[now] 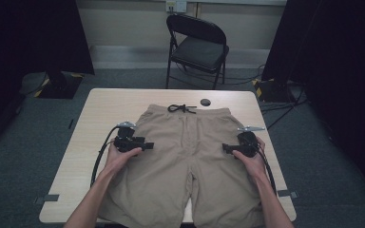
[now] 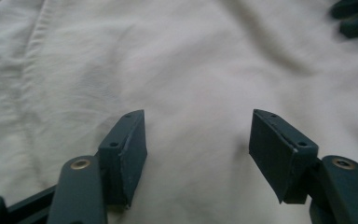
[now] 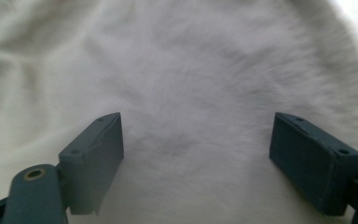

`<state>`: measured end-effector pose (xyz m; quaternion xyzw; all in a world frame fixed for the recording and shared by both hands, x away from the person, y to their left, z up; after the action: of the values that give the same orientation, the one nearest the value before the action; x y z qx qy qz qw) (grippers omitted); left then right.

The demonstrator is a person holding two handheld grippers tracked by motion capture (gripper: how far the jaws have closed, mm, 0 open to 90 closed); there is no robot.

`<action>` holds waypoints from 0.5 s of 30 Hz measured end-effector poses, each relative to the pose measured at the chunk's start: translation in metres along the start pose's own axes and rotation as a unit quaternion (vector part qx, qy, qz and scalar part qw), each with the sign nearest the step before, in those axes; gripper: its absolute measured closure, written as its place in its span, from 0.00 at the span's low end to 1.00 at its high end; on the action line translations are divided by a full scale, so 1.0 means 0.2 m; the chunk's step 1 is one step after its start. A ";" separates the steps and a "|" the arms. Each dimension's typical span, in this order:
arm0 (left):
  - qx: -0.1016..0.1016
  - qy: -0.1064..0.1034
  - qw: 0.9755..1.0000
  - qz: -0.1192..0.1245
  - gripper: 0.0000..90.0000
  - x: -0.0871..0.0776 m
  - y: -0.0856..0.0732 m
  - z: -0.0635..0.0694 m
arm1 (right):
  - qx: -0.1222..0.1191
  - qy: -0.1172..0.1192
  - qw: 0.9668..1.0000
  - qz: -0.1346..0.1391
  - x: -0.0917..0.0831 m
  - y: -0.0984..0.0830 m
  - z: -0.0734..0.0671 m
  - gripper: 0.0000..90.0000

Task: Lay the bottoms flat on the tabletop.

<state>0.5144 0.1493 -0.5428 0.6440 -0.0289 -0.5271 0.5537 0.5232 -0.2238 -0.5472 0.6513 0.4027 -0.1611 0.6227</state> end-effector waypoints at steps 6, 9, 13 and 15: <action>0.012 0.046 0.999 0.007 0.48 -0.02 -0.02 -0.07 | -0.025 -0.027 0.999 0.029 0.07 0.02 -0.02 0.13; 0.018 0.061 0.998 0.007 0.48 -0.05 -0.04 -0.10 | -0.022 -0.031 0.999 0.027 0.11 0.05 -0.04 0.12; 0.010 0.083 0.996 0.020 0.49 -0.09 -0.08 -0.16 | -0.026 -0.029 0.999 0.027 0.18 0.11 -0.09 0.12; 0.018 0.089 0.996 0.019 0.49 -0.11 -0.09 -0.18 | -0.027 -0.024 0.999 0.026 0.22 0.14 -0.13 0.12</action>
<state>0.5192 0.1945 -0.5480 0.6974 -0.0011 -0.4565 0.5525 0.5628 -0.1825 -0.5544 0.6408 0.3741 -0.1497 0.6534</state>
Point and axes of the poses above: each handheld gripper's, and its own axes: x roughly forward along the jaws, y roughly out of its top, z roughly to its right, the point moved 8 cm from there along x, roughly forward along the jaws, and after that the axes turned 8 degrees about x, right-handed, at the moved point
